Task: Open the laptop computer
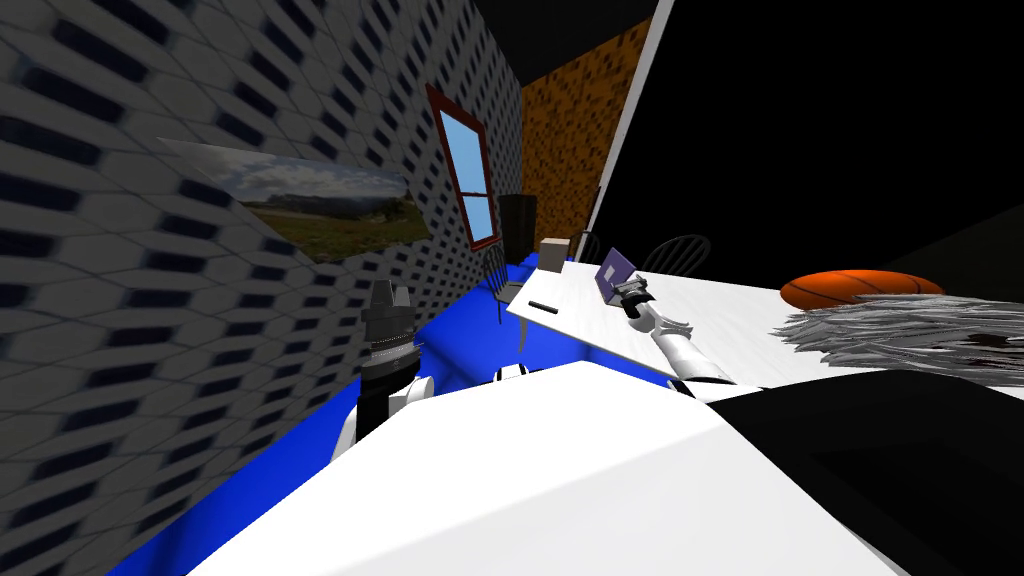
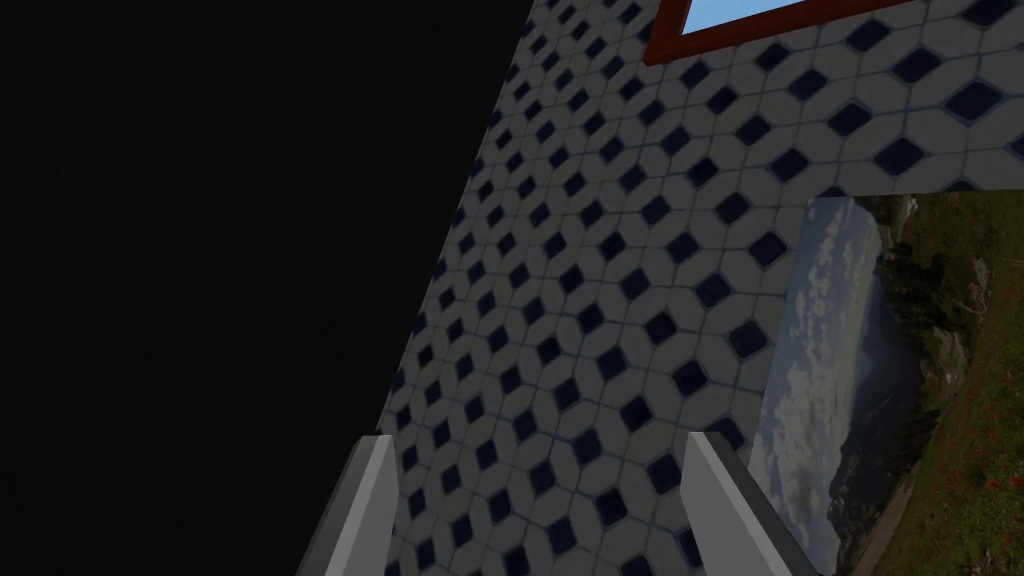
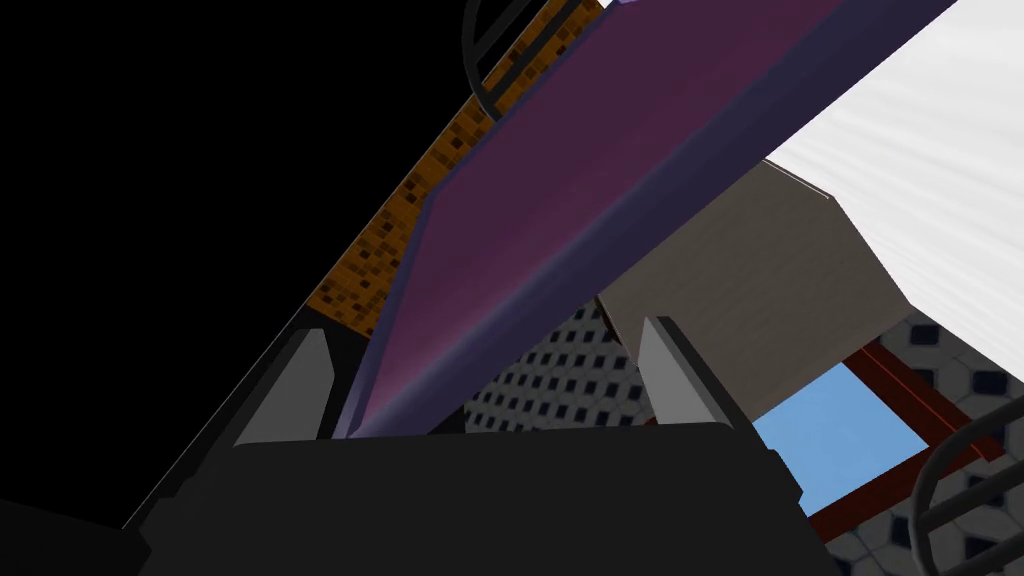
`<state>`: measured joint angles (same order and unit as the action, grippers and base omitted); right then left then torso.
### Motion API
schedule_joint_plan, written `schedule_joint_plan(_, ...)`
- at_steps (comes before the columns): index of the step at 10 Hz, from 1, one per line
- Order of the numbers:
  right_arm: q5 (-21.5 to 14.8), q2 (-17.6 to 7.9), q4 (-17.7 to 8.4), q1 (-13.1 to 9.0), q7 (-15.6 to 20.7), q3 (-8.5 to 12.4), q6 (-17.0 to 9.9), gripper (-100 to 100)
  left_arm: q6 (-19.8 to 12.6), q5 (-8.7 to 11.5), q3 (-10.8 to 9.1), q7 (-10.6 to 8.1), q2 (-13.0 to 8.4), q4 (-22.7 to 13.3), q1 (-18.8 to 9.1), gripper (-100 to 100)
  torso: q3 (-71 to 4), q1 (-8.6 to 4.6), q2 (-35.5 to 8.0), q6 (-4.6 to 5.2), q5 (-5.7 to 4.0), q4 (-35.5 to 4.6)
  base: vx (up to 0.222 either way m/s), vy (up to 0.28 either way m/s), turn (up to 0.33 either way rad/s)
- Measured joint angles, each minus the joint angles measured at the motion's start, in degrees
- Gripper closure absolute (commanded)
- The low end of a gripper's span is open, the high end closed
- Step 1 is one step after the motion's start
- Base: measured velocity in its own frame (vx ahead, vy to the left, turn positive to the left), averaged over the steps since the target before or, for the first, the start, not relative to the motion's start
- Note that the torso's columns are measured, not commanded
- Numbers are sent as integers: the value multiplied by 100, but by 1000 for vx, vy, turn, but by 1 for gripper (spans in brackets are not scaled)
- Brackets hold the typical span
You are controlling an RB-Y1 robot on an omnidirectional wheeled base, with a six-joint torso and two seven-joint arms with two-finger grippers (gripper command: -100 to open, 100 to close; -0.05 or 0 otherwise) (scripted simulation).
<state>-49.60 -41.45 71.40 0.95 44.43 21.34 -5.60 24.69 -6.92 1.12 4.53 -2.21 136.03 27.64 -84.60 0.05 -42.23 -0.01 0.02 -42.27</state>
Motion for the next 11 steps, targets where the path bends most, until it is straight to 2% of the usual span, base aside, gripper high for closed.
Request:
schedule_joint_plan(1,-22,87,178,38,50,-43,-32,-100,0,0,0,0,0,0,0,0,3,-9,-5,0,-3,-1,-61,-99,30)
schedule_joint_plan(3,-122,206,172,-54,125,-11,26,-100,0,0,0,0,0,0,1,0,-2,9,4,2,2,1,-15,-26,3)
schedule_joint_plan(4,-120,204,172,-52,124,-11,24,100,0,0,0,0,1,0,1,0,-4,15,6,0,5,2,0,0,0)
schedule_joint_plan(5,-121,205,172,-51,124,-12,24,100,0,0,1,0,1,0,1,0,-2,8,2,0,3,0,-35,-67,-59)
schedule_joint_plan(8,279,427,65,-265,-248,44,154,100,0,0,0,0,0,0,0,0,13,-28,-22,14,-5,-5,-71,-114,-42)
schedule_joint_plan(11,608,637,-64,-464,-584,133,305,100,0,0,0,0,0,0,0,0,-1,-4,1,8,-1,2,-39,-71,-39)
